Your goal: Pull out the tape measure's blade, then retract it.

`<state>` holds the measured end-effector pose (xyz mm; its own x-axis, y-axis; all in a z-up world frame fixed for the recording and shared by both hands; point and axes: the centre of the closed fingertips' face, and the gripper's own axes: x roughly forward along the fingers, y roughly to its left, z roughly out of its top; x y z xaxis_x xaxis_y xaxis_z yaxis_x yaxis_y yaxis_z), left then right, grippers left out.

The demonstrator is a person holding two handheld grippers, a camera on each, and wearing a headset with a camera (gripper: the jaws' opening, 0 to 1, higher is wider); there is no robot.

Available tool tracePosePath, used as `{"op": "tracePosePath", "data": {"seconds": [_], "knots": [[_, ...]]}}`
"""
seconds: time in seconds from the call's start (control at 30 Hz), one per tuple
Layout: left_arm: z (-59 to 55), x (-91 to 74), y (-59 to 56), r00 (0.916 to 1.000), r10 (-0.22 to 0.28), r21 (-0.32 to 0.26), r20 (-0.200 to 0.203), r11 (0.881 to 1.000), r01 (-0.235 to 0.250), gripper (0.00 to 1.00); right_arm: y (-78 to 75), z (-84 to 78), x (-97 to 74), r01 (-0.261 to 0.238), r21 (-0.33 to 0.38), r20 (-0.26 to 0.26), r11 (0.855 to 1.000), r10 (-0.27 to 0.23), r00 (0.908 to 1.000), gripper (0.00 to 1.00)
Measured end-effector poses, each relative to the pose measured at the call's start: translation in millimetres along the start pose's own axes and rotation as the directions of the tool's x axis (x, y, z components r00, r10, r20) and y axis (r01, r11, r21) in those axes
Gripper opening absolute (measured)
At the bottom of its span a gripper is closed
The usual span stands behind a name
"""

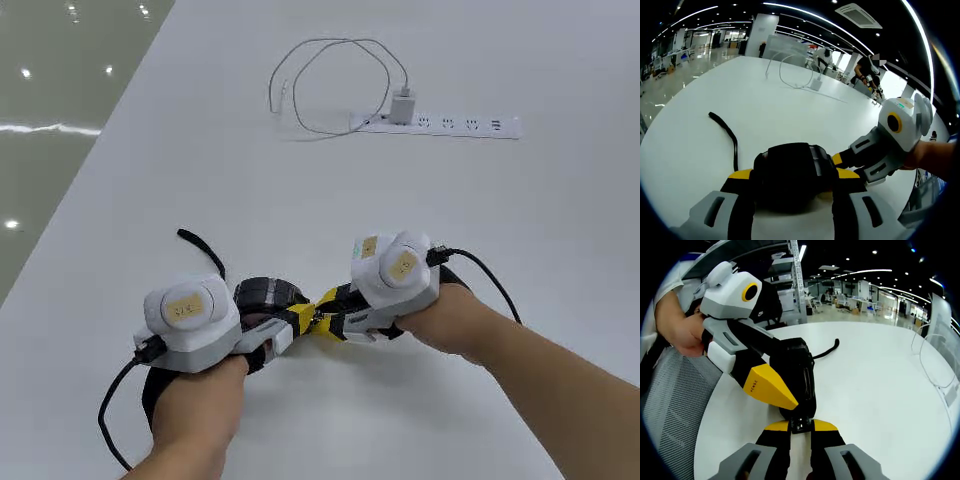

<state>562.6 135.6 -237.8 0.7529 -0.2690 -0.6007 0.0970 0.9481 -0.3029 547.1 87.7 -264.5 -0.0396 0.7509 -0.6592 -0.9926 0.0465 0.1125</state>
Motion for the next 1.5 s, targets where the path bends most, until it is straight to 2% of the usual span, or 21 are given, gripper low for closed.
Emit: {"op": "tracePosePath", "data": {"seconds": [0.87, 1.0, 1.1, 1.33, 1.5], "knots": [[0.7, -0.1, -1.7, 0.9997, -0.017, -0.001, 0.02, 1.0, 0.017, 0.6, -0.8, 0.4, 0.2, 0.006, 0.013, 0.005, 1.0, -0.006, 1.0, 0.12], [-0.2, 0.9, -2.2, 0.9996, -0.025, 0.016, 0.011, 1.0, 0.025, 0.61, -4.1, 3.5, -3.9, 0.014, 0.022, 0.019, 1.0, -0.015, 0.9997, 0.16], [-0.6, 1.1, -2.6, 0.9996, -0.027, 0.022, 0.009, 0.999, 0.027, 0.65, -5.8, 3.7, -4.9, 0.02, 0.018, 0.017, 1.0, -0.02, 0.9997, 0.18], [0.6, 0.1, -3.3, 0.9993, -0.035, 0.025, 0.013, 0.999, 0.035, 0.68, -3.0, 5.5, -6.7, 0.021, 0.031, 0.035, 0.999, -0.022, 0.9992, 0.2], [-0.8, -1.1, -2.8, 0.9994, -0.036, 0.047, 0.003, 0.998, 0.035, 0.71, -4.5, 4.4, -8.9, 0.031, 0.053, 0.032, 0.998, -0.033, 0.9989, 0.27]]}}
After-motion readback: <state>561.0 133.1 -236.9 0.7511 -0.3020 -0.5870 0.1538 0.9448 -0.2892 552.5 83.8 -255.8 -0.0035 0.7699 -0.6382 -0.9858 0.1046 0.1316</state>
